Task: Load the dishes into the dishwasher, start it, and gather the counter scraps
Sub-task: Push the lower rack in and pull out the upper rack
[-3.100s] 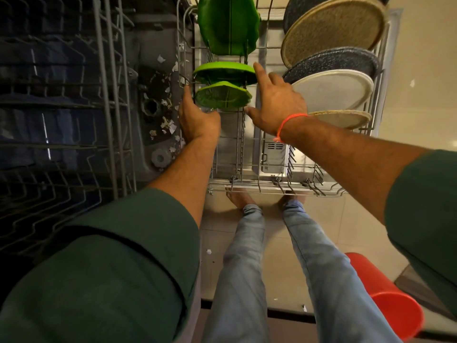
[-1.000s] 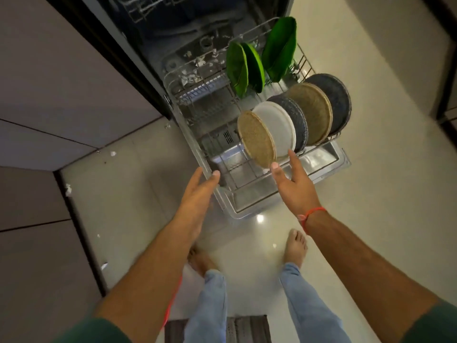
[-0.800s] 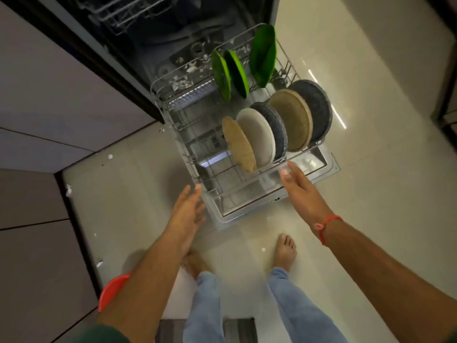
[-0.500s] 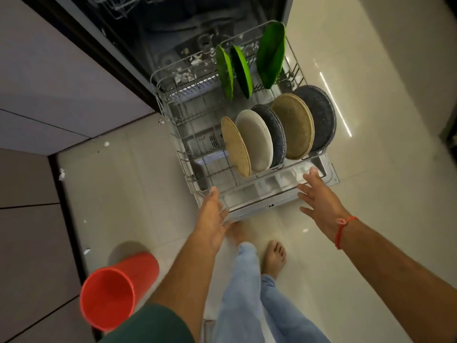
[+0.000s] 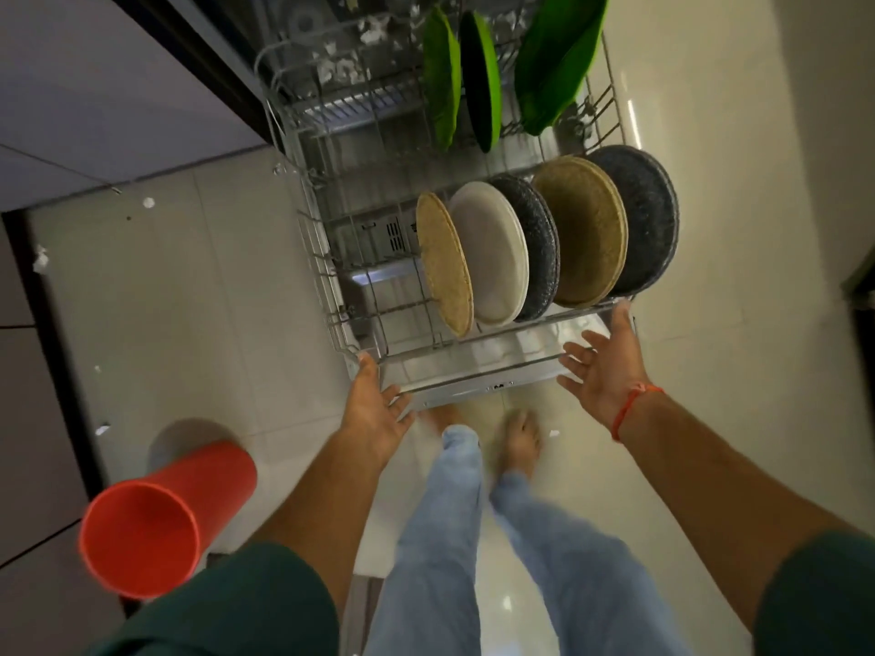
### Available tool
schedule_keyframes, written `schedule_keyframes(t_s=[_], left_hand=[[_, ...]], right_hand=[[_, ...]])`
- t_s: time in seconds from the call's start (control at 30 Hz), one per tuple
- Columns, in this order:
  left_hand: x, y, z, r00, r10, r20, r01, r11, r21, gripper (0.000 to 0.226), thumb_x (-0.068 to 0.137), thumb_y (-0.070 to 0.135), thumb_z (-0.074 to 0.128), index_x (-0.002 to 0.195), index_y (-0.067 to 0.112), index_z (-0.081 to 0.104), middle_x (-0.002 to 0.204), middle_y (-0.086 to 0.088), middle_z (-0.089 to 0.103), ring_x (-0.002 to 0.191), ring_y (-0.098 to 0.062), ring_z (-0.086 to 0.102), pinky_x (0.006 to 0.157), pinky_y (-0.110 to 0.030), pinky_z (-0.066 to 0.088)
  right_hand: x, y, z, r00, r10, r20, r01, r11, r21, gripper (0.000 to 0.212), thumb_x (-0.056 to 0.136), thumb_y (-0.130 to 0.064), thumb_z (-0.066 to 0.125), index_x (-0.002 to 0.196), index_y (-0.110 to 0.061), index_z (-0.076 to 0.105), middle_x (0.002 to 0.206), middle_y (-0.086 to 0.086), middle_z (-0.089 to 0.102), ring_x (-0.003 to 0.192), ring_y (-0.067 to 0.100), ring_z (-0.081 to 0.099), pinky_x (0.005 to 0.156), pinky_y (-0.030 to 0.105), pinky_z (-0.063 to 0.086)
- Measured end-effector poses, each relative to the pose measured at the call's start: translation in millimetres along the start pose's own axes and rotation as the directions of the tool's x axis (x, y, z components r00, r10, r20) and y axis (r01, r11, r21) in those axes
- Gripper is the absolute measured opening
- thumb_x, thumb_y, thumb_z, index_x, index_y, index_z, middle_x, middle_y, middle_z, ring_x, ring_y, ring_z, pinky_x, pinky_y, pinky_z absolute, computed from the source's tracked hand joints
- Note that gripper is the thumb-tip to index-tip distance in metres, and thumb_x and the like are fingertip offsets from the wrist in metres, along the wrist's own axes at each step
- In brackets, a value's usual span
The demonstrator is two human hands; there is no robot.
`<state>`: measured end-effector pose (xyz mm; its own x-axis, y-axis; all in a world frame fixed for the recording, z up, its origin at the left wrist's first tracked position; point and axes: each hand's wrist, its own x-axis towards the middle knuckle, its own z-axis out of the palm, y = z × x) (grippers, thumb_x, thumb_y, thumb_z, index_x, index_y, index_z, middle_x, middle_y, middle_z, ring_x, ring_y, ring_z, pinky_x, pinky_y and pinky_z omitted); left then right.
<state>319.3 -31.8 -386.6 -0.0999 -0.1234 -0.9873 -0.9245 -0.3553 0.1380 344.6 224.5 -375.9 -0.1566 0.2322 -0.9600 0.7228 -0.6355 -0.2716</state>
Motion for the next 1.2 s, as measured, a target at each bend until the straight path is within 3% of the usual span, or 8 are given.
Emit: schedule_keyframes(t_s=[0.17,0.4,0.6,0.8,1.07,1.2], left_hand=[[20,-1,19,0.999,-0.040,-0.002,0.040,0.997,-0.065,0.078,0.098,0.066,0.041,0.160,0.023,0.021,0.154,-0.015,0.040,0.138,-0.035,0.045,0.106,-0.047,0.040],[38,-8,41,0.997,-0.075,0.017,0.077,0.975,-0.208,0.089,0.096,0.066,0.044,0.160,0.012,0.014,0.158,-0.018,0.035,0.140,-0.037,0.042,0.118,-0.050,0.032],[43,-4,60,0.996,-0.075,0.055,0.088,0.953,-0.289,0.090,0.096,0.067,0.044,0.161,0.012,0.015,0.159,-0.015,0.036,0.143,-0.036,0.040,0.117,-0.055,0.030],[46,7,59,0.991,-0.082,0.103,0.117,0.905,-0.409,0.095,0.090,0.071,0.051,0.154,0.004,0.032,0.149,-0.019,0.047,0.138,-0.035,0.045,0.115,-0.053,0.032],[48,46,71,0.988,-0.034,0.149,0.098,0.886,-0.453,0.104,0.088,0.072,0.053,0.158,0.002,0.020,0.154,-0.021,0.041,0.141,-0.034,0.043,0.116,-0.054,0.031],[49,74,83,0.985,0.016,0.171,0.060,0.902,-0.427,0.101,0.089,0.071,0.052,0.157,0.003,0.024,0.154,-0.019,0.042,0.140,-0.033,0.044,0.114,-0.054,0.032]], right_hand=[[27,-7,9,0.999,0.043,0.010,-0.043,0.999,0.002,0.099,0.088,-0.083,0.031,0.157,-0.013,0.027,0.156,0.015,0.039,0.142,0.030,0.040,0.114,0.050,0.030],[53,-22,8,0.995,0.088,0.041,-0.089,0.996,0.022,0.102,0.086,-0.084,0.033,0.158,-0.011,0.025,0.157,0.015,0.038,0.145,0.029,0.036,0.121,0.053,0.024],[56,-33,6,0.988,0.119,0.095,-0.124,0.991,0.056,0.108,0.080,-0.087,0.041,0.158,-0.013,0.027,0.159,0.012,0.036,0.147,0.026,0.033,0.119,0.048,0.023],[51,-34,14,0.990,0.106,0.092,-0.122,0.973,0.197,0.116,0.078,-0.085,0.048,0.159,-0.009,0.017,0.163,0.010,0.029,0.150,0.024,0.028,0.122,0.051,0.018],[58,-57,40,0.989,0.048,0.139,-0.078,0.972,0.223,0.117,0.077,-0.085,0.049,0.160,-0.013,0.012,0.165,0.007,0.024,0.151,0.023,0.025,0.123,0.053,0.016],[65,-81,61,0.985,0.014,0.175,-0.049,0.979,0.198,0.115,0.078,-0.085,0.047,0.161,-0.013,0.011,0.165,0.007,0.022,0.152,0.023,0.023,0.123,0.053,0.016]])
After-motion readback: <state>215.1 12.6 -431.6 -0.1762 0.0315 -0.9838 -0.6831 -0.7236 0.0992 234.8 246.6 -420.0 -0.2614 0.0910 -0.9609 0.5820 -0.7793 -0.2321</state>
